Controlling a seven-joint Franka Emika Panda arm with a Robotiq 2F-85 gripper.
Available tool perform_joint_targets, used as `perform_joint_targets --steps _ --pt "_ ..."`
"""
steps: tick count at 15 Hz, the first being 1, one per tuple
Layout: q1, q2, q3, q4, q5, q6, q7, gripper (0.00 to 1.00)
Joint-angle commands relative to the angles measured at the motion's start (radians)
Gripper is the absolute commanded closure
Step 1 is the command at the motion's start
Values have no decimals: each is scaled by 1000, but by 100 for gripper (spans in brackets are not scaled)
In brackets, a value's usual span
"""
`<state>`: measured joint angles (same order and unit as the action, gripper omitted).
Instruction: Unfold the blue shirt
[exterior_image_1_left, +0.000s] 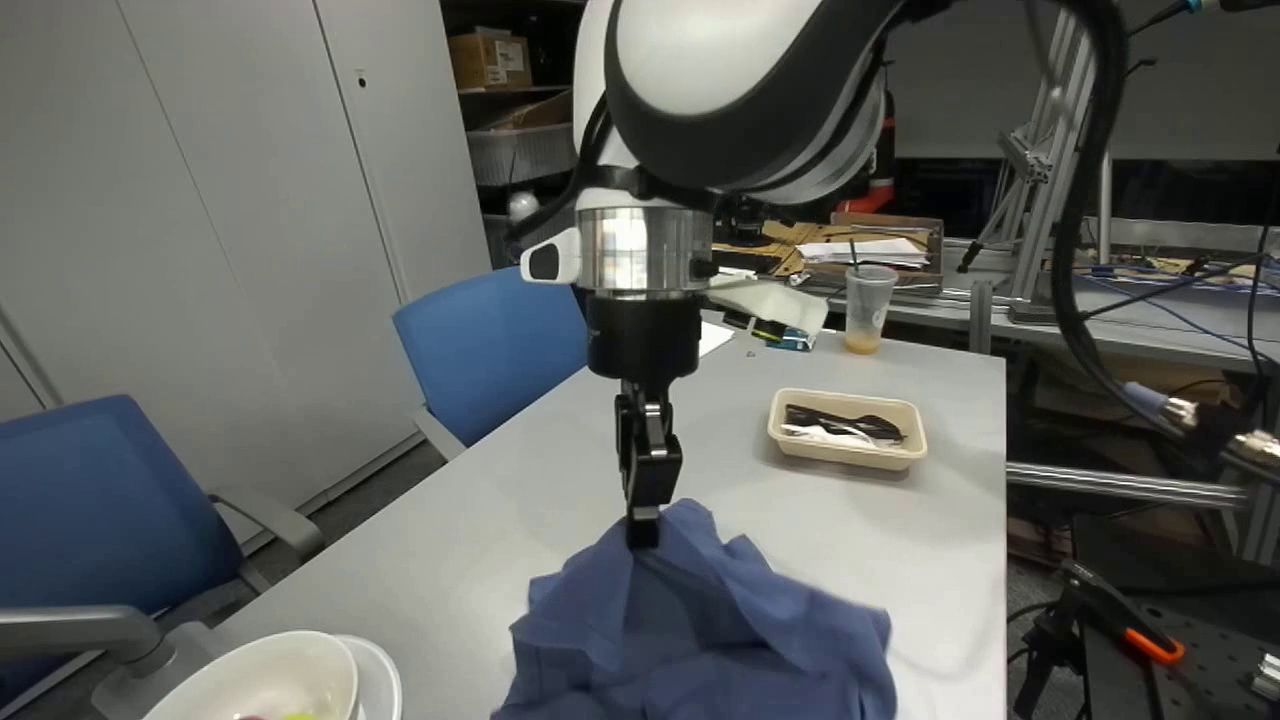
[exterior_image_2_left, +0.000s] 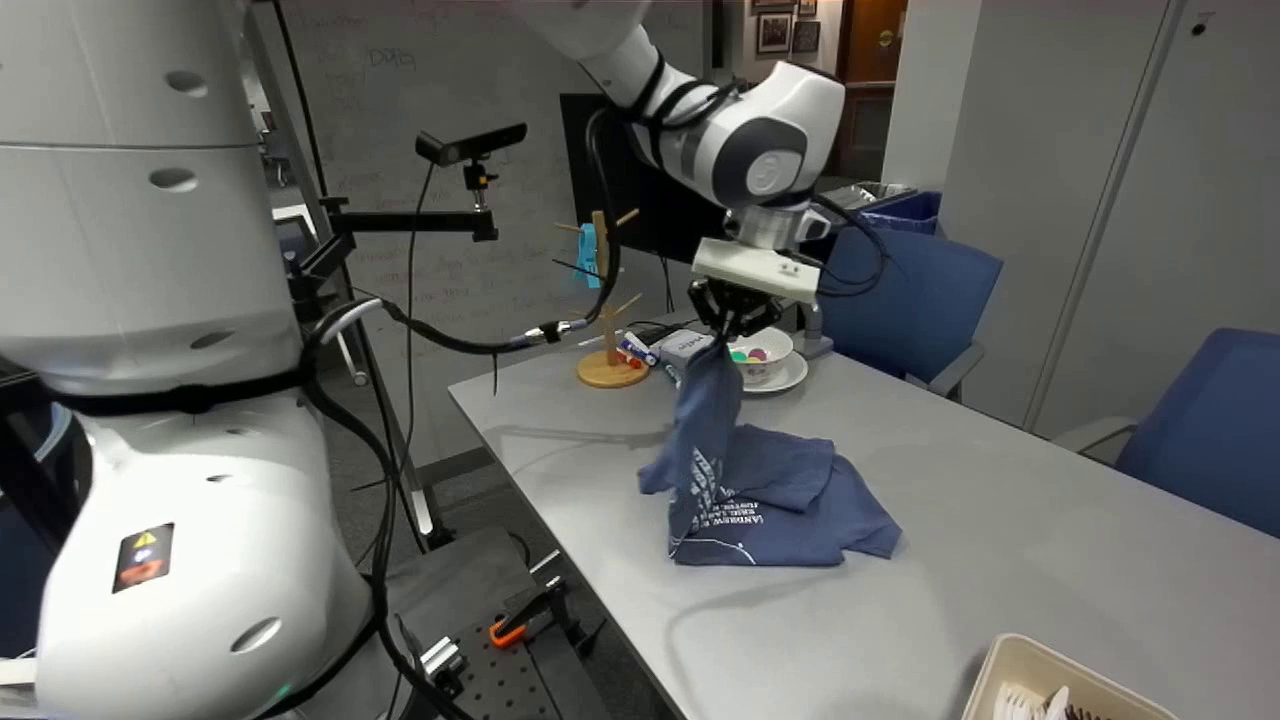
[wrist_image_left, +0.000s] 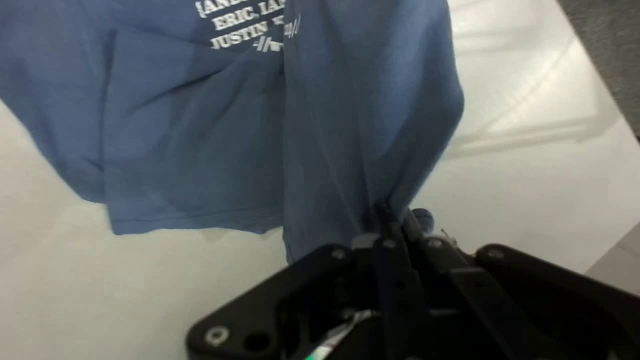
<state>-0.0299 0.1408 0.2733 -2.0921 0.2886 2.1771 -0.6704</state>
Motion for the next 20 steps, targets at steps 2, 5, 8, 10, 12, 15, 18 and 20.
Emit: perform_joint_targets --steps 2,5,8,10,12,15,18,20 --pt "84 -101 -18 -45 127 -88 -46 99" --pt "121 -109 -29 -47 139 -98 -35 99" --pt "147 -102 -27 -74 119 -92 -25 99" --pt "161 -104 -23 -101 108 -97 -24 71" --pt "173 -106 -22 -117 114 -100 -26 57" --pt "179 -109 -27 -119 124 -112 -24 35" --pt "175 -106 -35 -112 107 -99 -24 13" --pt "171 -93 -45 -105 99 -84 -25 0"
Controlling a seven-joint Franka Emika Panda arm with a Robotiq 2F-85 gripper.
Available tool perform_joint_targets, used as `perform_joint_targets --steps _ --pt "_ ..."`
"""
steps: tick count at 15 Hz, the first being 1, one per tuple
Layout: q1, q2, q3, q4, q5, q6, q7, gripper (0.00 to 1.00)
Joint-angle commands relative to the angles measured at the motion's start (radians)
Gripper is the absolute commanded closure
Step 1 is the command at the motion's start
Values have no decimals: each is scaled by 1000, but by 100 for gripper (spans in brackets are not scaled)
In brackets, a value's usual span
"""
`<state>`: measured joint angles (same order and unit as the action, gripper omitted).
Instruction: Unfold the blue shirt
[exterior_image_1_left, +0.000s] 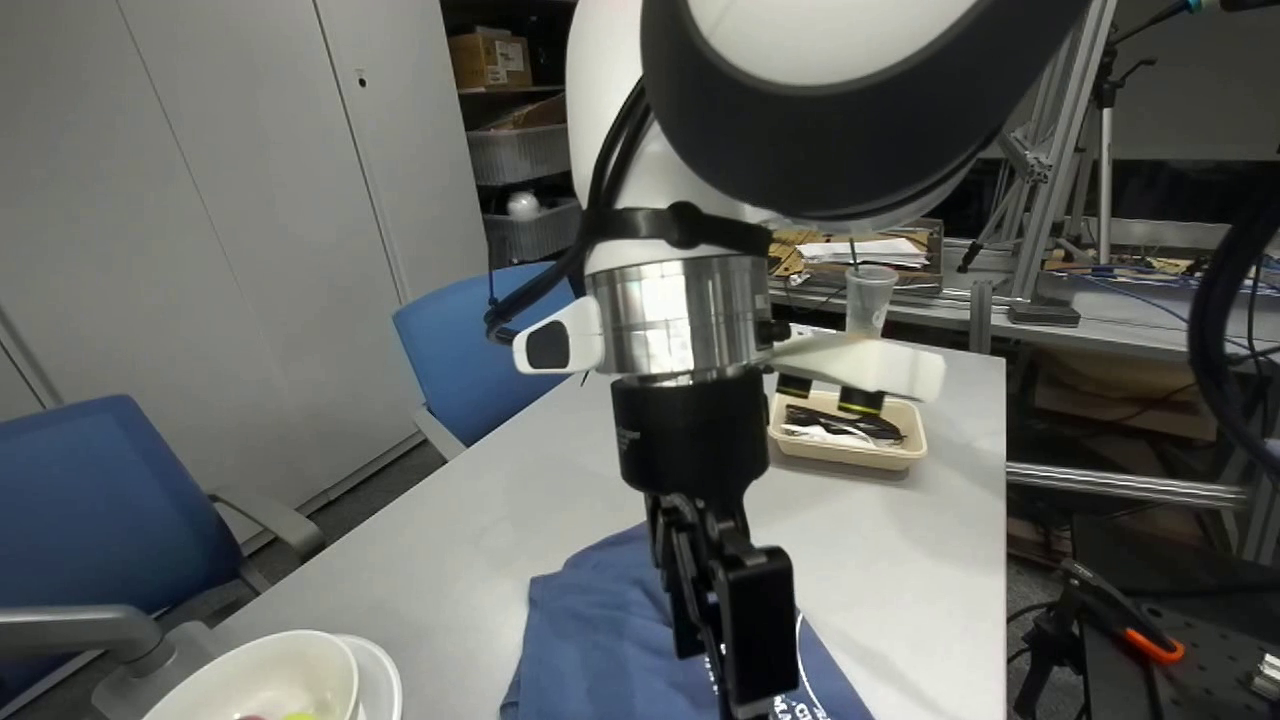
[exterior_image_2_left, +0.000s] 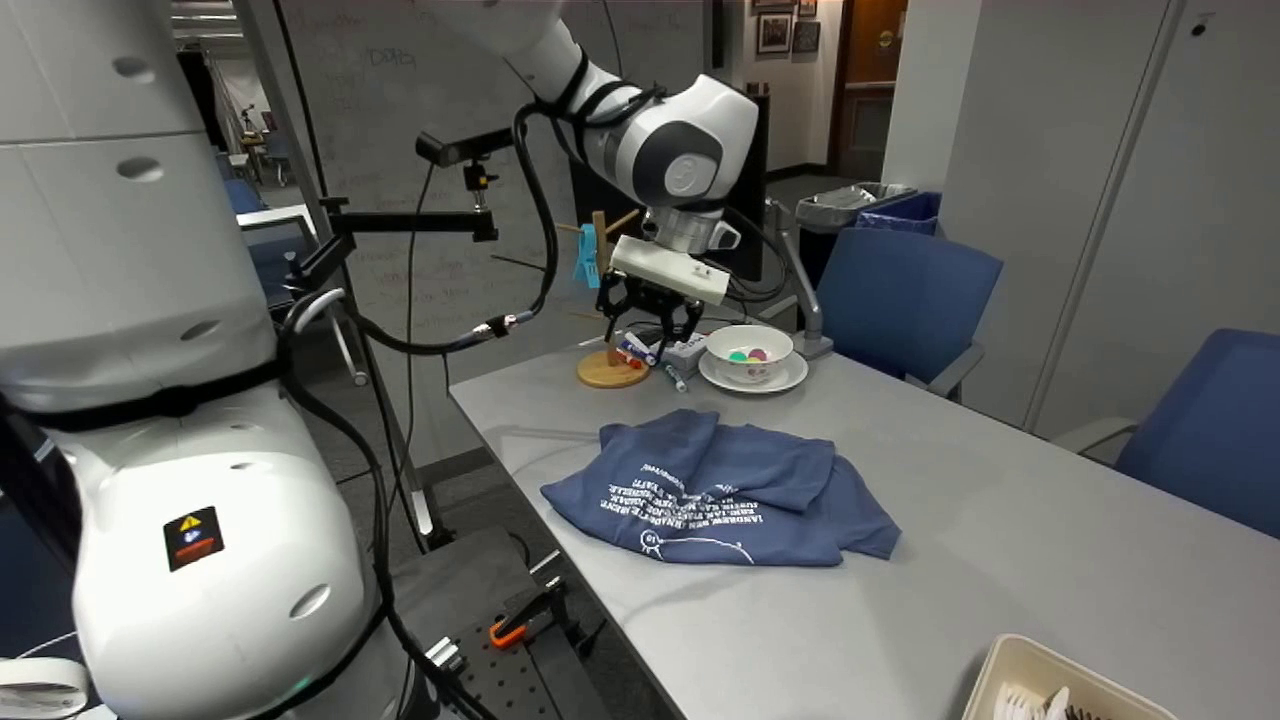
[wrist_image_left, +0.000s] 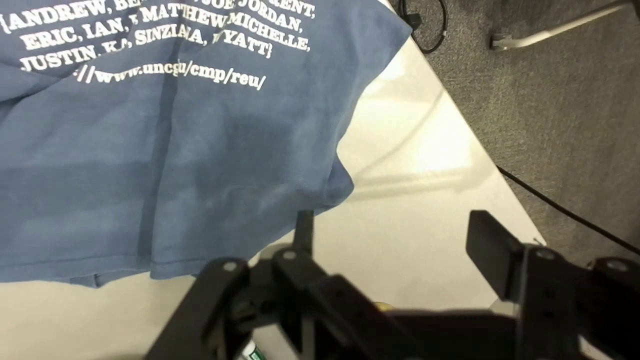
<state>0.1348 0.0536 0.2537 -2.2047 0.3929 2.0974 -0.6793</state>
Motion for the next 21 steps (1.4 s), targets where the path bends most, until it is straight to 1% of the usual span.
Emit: perform_joint_targets --steps 1,3,5,9,12,16,21 --pt "6 1 -31 11 -8 8 -14 0" --pt "8 18 -39 11 -19 43 -7 0" --pt "13 39 -40 6 -42 113 -2 0" --pt "8 113 -42 -7 -111 310 6 0" --pt "0 193 -44 -8 -166 420 34 0" --pt "2 300 -44 -2 -260 521 95 0" --pt "9 416 -50 27 -392 605 195 0"
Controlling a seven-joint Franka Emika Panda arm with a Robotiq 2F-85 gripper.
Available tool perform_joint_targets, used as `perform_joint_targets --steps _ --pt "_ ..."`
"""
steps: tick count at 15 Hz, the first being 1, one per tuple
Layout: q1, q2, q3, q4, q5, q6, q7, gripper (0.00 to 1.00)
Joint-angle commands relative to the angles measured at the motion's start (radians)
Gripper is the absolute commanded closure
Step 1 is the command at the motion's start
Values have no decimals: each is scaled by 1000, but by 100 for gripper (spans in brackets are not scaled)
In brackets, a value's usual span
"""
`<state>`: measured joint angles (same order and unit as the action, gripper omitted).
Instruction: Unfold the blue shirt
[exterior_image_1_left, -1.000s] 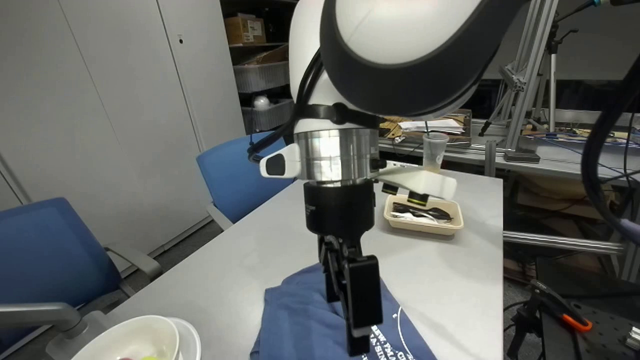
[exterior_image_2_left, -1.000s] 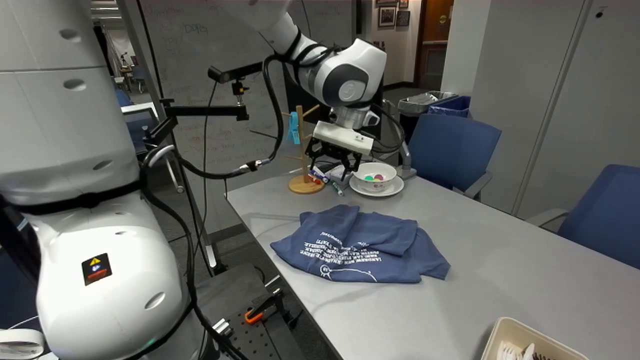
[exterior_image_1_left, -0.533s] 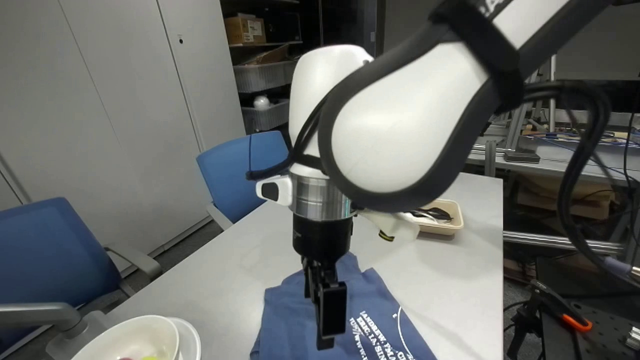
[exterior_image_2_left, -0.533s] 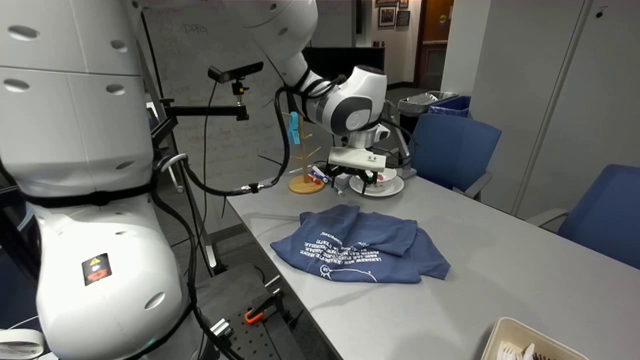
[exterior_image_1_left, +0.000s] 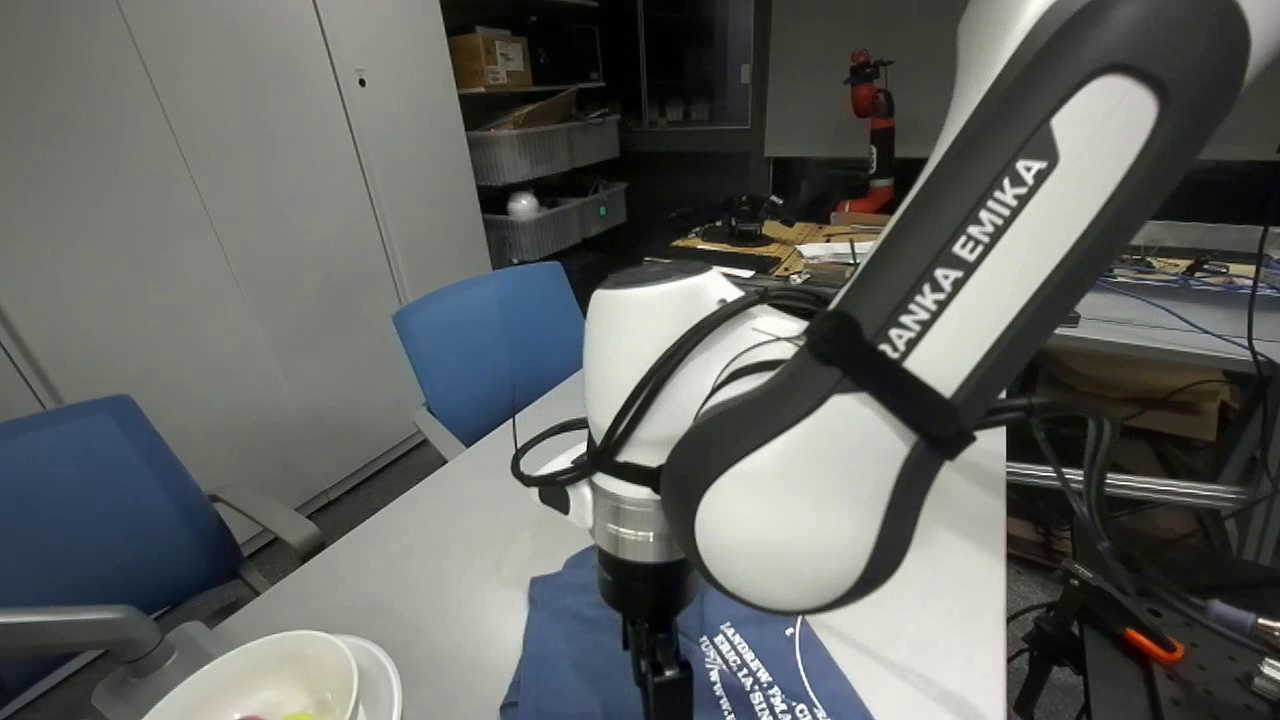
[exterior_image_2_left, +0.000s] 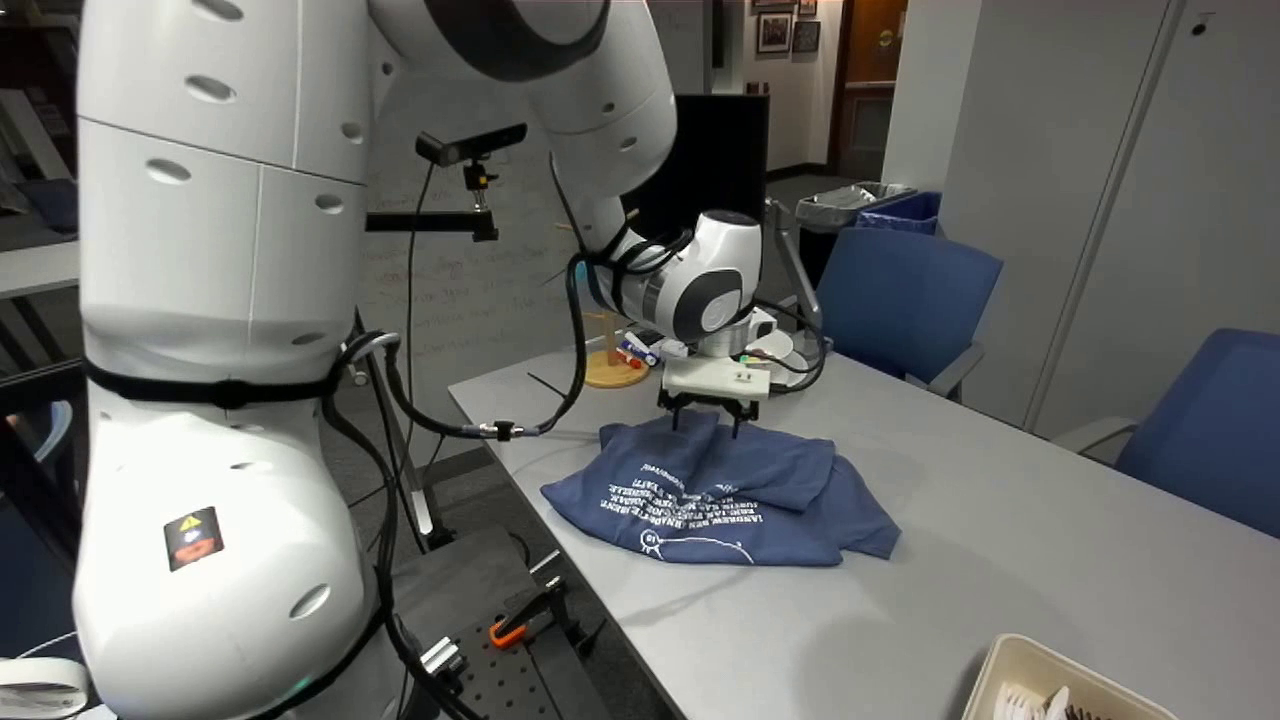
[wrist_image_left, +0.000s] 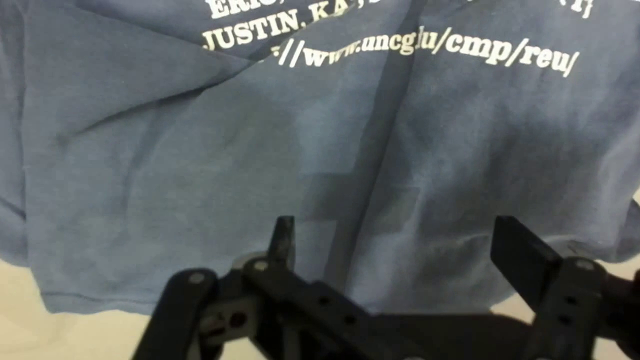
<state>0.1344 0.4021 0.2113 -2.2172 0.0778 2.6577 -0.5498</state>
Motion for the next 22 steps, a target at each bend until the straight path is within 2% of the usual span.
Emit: perform_joint_targets --steps 1,3,9,14,16,22 --pt "11 84 -10 44 -104 72 86 0" --pt "6 110 -4 55 -140 100 108 0" --pt "-41 128 47 88 -115 63 101 0" --pt "-37 127 42 77 -130 80 109 0" --pt "-36 128 20 77 -144 83 114 0" --pt "-37 215 -29 135 -169 79 125 0"
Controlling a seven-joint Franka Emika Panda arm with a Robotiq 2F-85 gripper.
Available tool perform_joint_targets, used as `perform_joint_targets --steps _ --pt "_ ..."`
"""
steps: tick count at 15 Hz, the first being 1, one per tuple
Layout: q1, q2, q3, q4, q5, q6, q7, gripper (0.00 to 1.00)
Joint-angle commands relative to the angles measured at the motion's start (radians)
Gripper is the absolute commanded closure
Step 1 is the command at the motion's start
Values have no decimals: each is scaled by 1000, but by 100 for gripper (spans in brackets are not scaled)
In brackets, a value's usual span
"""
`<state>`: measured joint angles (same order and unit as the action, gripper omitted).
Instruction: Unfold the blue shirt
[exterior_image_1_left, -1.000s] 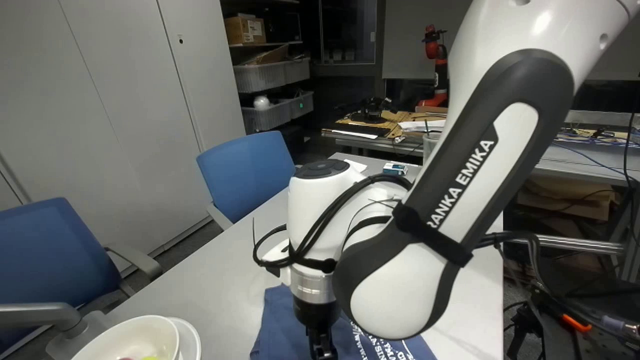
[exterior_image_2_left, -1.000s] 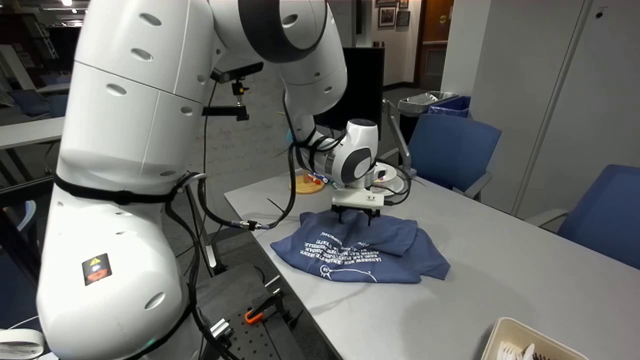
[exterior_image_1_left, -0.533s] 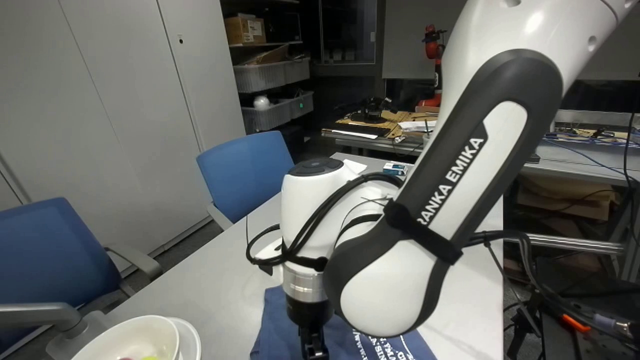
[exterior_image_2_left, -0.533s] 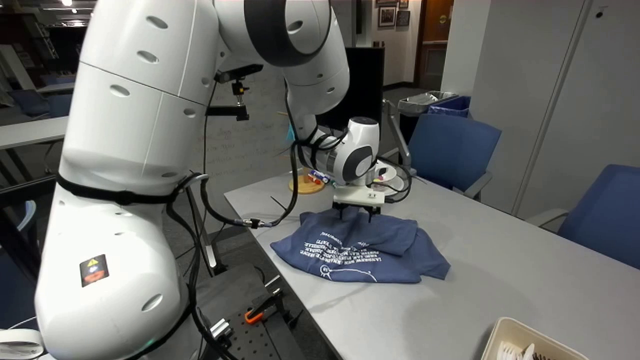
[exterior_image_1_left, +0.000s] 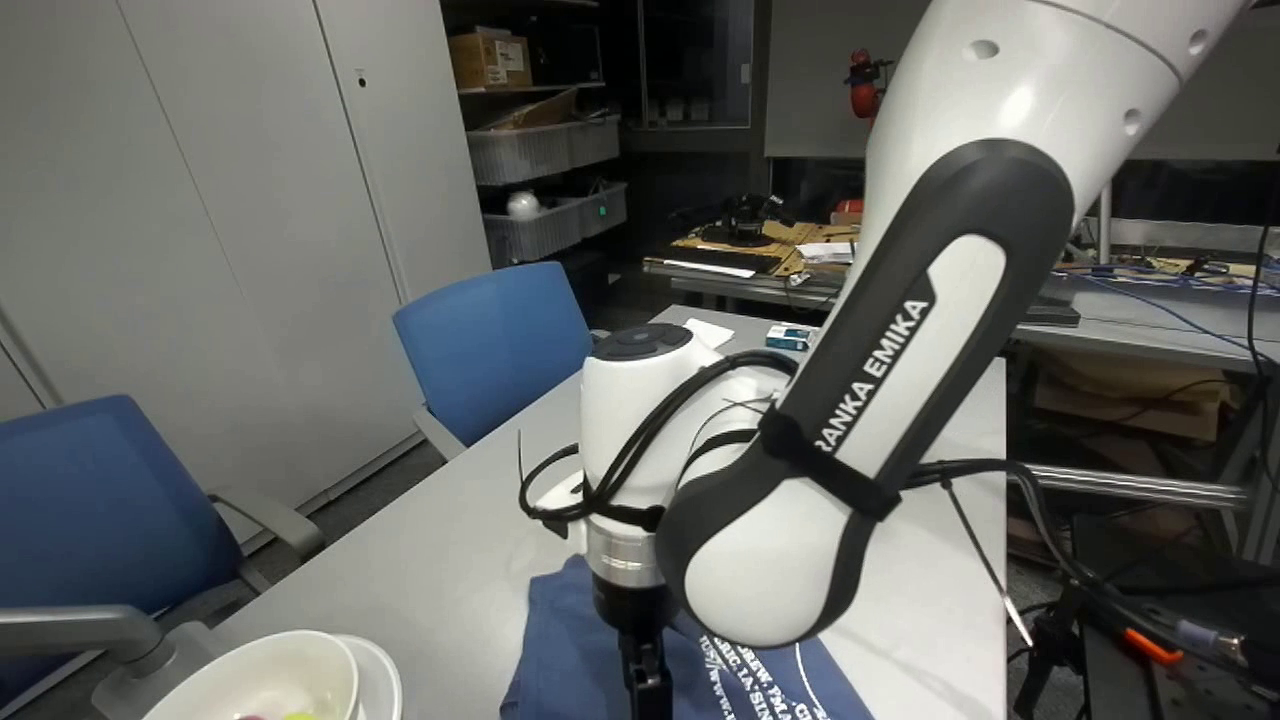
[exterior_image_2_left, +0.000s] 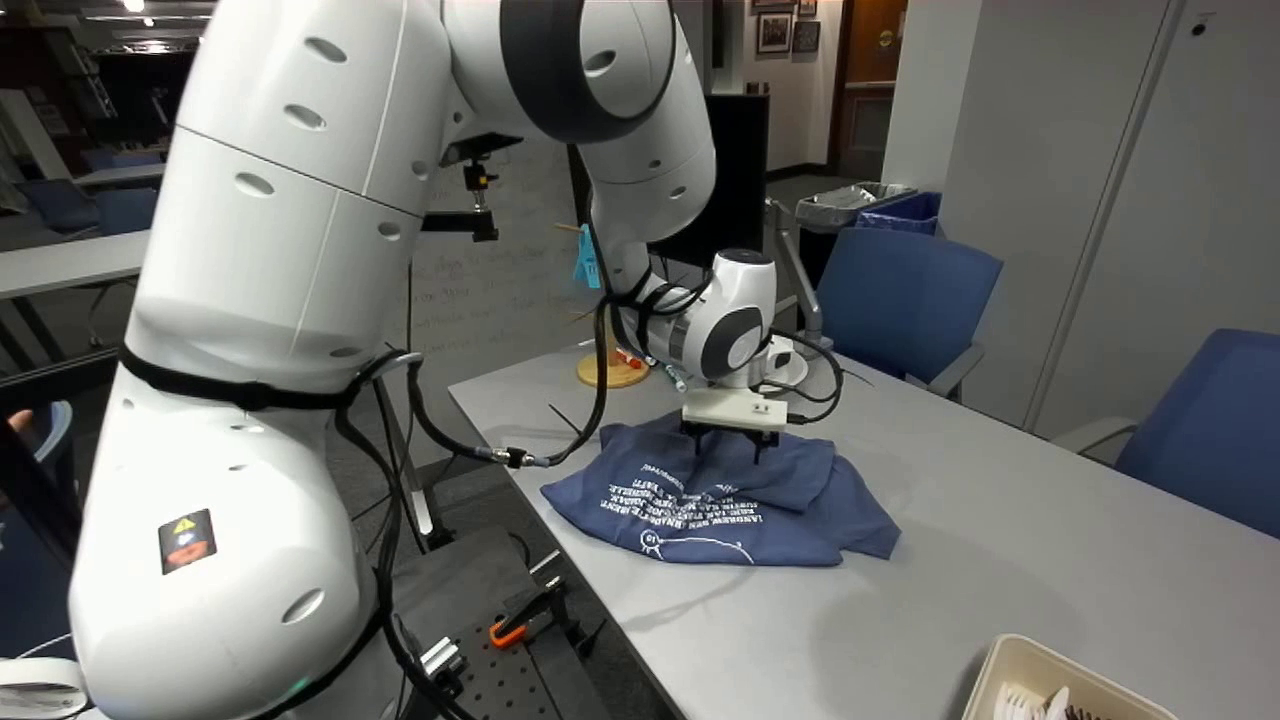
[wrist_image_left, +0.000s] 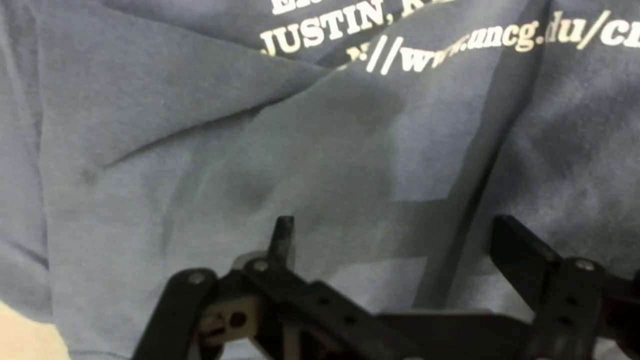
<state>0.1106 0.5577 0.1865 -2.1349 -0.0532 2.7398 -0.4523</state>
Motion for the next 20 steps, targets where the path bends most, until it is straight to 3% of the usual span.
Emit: perform_joint_targets --steps 1,8,20 --pt "-16 74 -4 64 -36 -5 27 0" --pt "-35 139 -11 134 -35 -16 30 0" --pt "-26 203 -214 252 -140 -21 156 0"
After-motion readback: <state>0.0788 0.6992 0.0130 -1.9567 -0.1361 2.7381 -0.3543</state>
